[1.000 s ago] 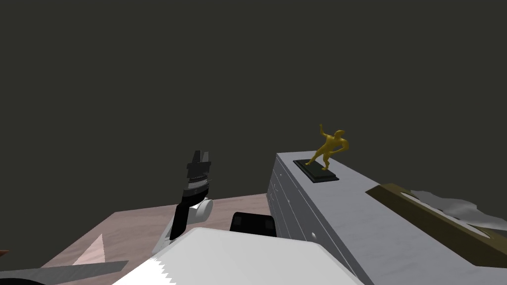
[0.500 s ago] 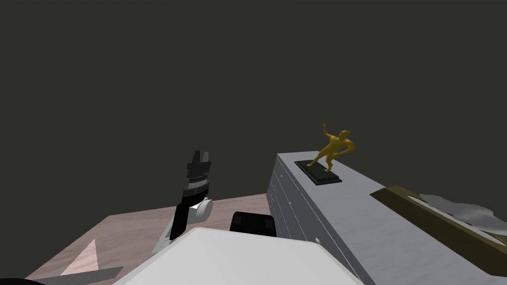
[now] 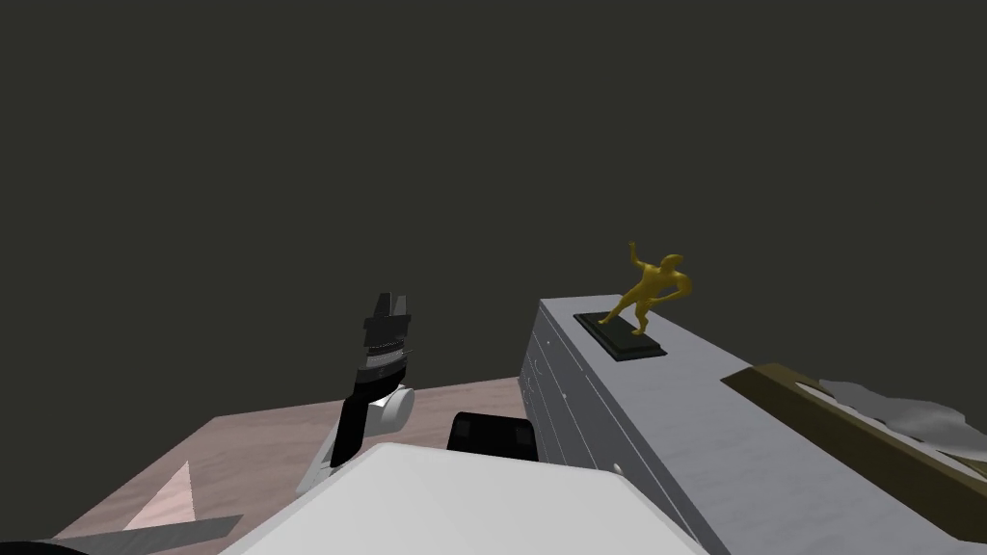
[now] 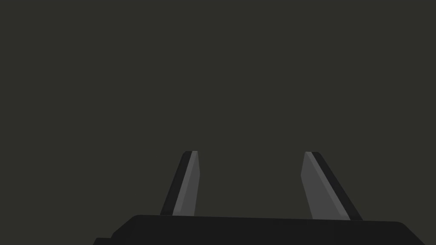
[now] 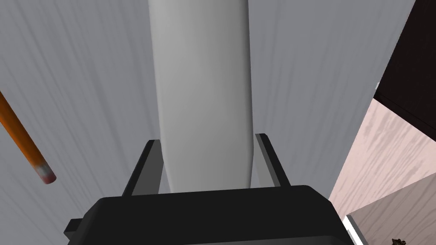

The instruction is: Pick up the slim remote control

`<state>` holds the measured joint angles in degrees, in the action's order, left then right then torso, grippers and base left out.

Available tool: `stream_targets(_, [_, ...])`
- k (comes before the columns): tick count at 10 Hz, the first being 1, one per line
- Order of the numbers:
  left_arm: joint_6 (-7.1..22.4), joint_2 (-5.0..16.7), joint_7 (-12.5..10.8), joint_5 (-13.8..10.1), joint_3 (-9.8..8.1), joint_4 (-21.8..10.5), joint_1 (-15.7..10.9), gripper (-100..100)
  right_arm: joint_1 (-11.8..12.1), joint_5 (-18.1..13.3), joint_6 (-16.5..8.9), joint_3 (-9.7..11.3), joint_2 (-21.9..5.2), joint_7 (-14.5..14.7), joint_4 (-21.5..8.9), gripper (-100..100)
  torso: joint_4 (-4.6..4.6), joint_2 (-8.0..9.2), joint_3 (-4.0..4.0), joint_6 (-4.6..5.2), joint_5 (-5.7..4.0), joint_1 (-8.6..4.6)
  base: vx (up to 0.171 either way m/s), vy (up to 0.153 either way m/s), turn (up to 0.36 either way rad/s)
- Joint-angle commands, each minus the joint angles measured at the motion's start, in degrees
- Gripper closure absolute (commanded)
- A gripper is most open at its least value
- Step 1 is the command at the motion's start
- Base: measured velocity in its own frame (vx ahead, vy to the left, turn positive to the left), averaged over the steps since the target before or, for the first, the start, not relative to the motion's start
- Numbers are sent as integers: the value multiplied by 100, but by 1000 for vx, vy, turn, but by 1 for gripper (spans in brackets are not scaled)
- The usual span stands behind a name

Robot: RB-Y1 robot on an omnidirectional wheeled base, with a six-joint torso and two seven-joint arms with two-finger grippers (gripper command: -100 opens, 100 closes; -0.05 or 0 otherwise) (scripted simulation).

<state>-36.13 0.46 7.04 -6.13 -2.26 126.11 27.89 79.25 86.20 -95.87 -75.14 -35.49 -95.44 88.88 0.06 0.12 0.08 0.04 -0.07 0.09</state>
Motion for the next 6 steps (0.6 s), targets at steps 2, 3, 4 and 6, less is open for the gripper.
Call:
stream_targets(2, [0,0,0,0,0,0,0,0,-18,43,-86,-65,-70,-348,223,100,0,3,2,-9,0,-11,-40,-40,132])
stream_targets(3, [0,0,0,0,0,0,0,0,-35,64,-136,-101,-109,-545,374,100,2,1,2,-1,-2,-5,-57,-11,16])
stream_targets(4, [0,0,0,0,0,0,0,0,-35,64,-136,-101,-109,-588,374,100,3,12,7,4,2,4,-68,-6,-13])
stream_targets(6, [0,0,0,0,0,0,-1,0,-69,106,-238,-174,-188,-967,677,100,6,31,17,8,5,15,-104,1,58])
